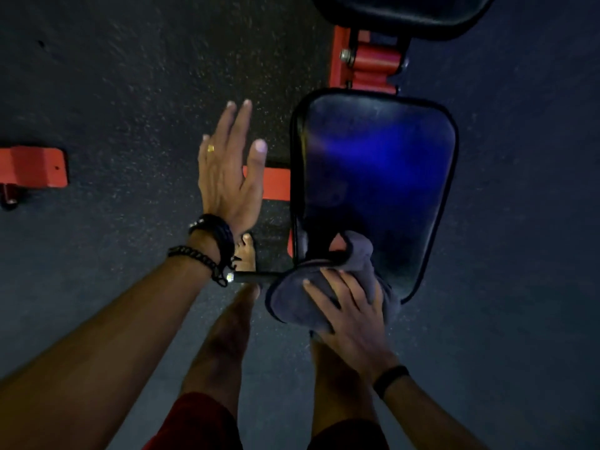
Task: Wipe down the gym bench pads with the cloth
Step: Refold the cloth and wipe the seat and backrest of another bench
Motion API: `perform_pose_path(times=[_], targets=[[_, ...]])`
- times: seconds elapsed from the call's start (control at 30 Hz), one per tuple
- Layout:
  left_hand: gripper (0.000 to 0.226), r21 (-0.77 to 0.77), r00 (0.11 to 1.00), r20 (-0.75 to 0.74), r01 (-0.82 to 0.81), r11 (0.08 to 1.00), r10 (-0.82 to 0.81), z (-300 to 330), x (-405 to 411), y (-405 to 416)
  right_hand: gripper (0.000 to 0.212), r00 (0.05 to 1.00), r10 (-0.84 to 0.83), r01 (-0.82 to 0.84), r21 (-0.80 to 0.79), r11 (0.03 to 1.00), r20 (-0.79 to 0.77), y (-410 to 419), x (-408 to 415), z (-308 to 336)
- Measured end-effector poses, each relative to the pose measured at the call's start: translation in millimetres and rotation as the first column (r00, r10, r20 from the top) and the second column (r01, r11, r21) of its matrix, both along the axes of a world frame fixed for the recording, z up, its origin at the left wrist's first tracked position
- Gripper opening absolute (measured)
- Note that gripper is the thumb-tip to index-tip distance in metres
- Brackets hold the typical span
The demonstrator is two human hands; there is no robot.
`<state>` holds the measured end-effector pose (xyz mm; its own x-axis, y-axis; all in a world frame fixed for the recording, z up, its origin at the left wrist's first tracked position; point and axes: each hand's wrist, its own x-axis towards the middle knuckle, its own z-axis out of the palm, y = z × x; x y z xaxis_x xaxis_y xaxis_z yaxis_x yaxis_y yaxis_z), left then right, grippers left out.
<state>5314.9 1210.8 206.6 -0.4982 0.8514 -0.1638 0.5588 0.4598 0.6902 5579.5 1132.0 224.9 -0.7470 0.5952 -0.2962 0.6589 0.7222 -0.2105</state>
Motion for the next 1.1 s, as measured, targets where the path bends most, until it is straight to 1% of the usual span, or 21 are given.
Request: perform_pose_path(times=[0.17,0.23,0.37,0.4,0.5,0.53,0.57,0.6,0.67,0.73,0.77,0.8,0.83,0.87,0.9,0.93,0.97,1.0,1.03,1.07,1.1], targets=[[0.059,0.083,0.981,0.148,-0.136,0.987,0.123,-10.4,24.0,5.8,0.070,0.941,-0.324,0.329,0.040,0.944,-0.100,127.3,-102.0,-16.0],[0.060,0.111,0.978,0.156,-0.159,0.981,0.141,-9.3,15.9,16.7,0.060,0.935,-0.335,0.343,0.063,0.937,-0.112,195.6,-140.6,-18.3],[0.056,0.121,0.989,0.114,-0.106,0.987,0.093,0.0,5.1,30.1,0.053,0.896,-0.424,0.433,0.051,0.900,-0.129,268.9,-93.9,-22.8],[0.055,0.133,0.990,0.111,-0.096,0.986,0.081,1.8,5.6,30.4,0.054,0.828,-0.545,0.554,0.045,0.831,-0.136,274.3,-66.7,-22.5],[0.055,0.132,0.991,0.105,-0.093,0.987,0.079,0.8,11.8,33.8,0.058,0.469,-0.879,0.883,0.046,0.466,-0.085,262.0,-52.7,-18.0],[0.055,0.122,0.989,0.120,-0.103,0.987,0.089,-0.9,16.3,35.7,0.056,0.448,-0.889,0.894,0.080,0.441,-0.097,250.6,-74.1,-16.0],[0.056,0.118,0.984,0.143,-0.122,0.985,0.104,-1.6,20.5,39.3,0.052,0.523,-0.843,0.852,0.096,0.515,-0.127,236.9,-99.4,-10.9],[0.058,0.127,0.979,0.160,-0.146,0.981,0.125,-1.2,22.7,43.6,0.051,0.673,-0.725,0.738,0.082,0.669,-0.147,221.5,-121.5,-9.2],[0.058,0.160,0.982,0.131,-0.156,0.975,0.136,1.2,16.9,53.8,0.054,0.946,-0.279,0.287,0.025,0.958,-0.165,189.7,-135.0,-10.9],[0.056,0.177,0.992,0.078,-0.111,0.978,0.098,5.2,5.0,61.1,0.056,0.978,0.058,-0.048,0.056,0.997,-0.201,193.1,-95.3,-18.8],[0.055,0.177,0.995,0.057,-0.090,0.980,0.081,6.0,-0.4,62.6,0.055,0.978,0.009,0.004,0.064,0.998,-0.207,196.8,-70.3,-21.5],[0.054,0.176,0.996,0.046,-0.079,0.981,0.072,6.0,-4.0,62.7,0.053,0.951,-0.213,0.233,0.069,0.970,-0.224,196.0,-51.0,-22.6],[0.054,0.172,0.997,0.039,-0.069,0.983,0.063,4.4,-5.2,61.4,0.052,0.821,-0.522,0.548,0.066,0.834,-0.232,187.0,-40.8,-19.6],[0.054,0.164,0.998,0.036,-0.058,0.985,0.052,3.3,-3.2,60.4,0.053,0.597,-0.774,0.799,0.068,0.598,-0.211,170.6,-45.9,-13.0],[0.055,0.153,0.999,0.038,-0.043,0.987,0.038,1.7,1.6,60.8,0.055,0.413,-0.895,0.910,0.051,0.411,-0.166,150.4,-63.1,-7.6],[0.057,0.140,0.999,0.042,-0.013,0.990,0.007,0.7,9.0,62.0,0.057,0.401,-0.909,0.916,0.044,0.399,-0.117,128.2,-84.0,-1.8],[0.058,0.127,0.999,0.040,0.032,0.991,-0.037,1.0,17.2,63.1,0.057,0.604,-0.792,0.796,0.031,0.604,-0.087,102.2,-96.1,-1.0],[0.058,0.116,0.996,0.027,0.083,0.990,-0.087,2.4,23.1,65.1,0.056,0.841,-0.530,0.535,0.022,0.845,-0.107,79.9,-94.4,-2.8],[0.057,0.105,0.991,0.002,0.132,0.986,-0.133,5.1,26.1,67.1,0.054,0.956,-0.248,0.252,0.007,0.968,-0.155,74.4,-78.2,-9.4],[0.057,0.098,0.985,-0.028,0.170,0.981,-0.168,7.0,26.7,68.4,0.053,0.978,-0.081,0.086,0.016,0.996,-0.191,81.5,-53.3,-14.6],[0.057,0.093,0.980,-0.052,0.195,0.976,-0.191,8.0,25.9,68.1,0.053,0.978,-0.098,0.106,0.033,0.994,-0.183,86.8,-28.9,-19.5]])
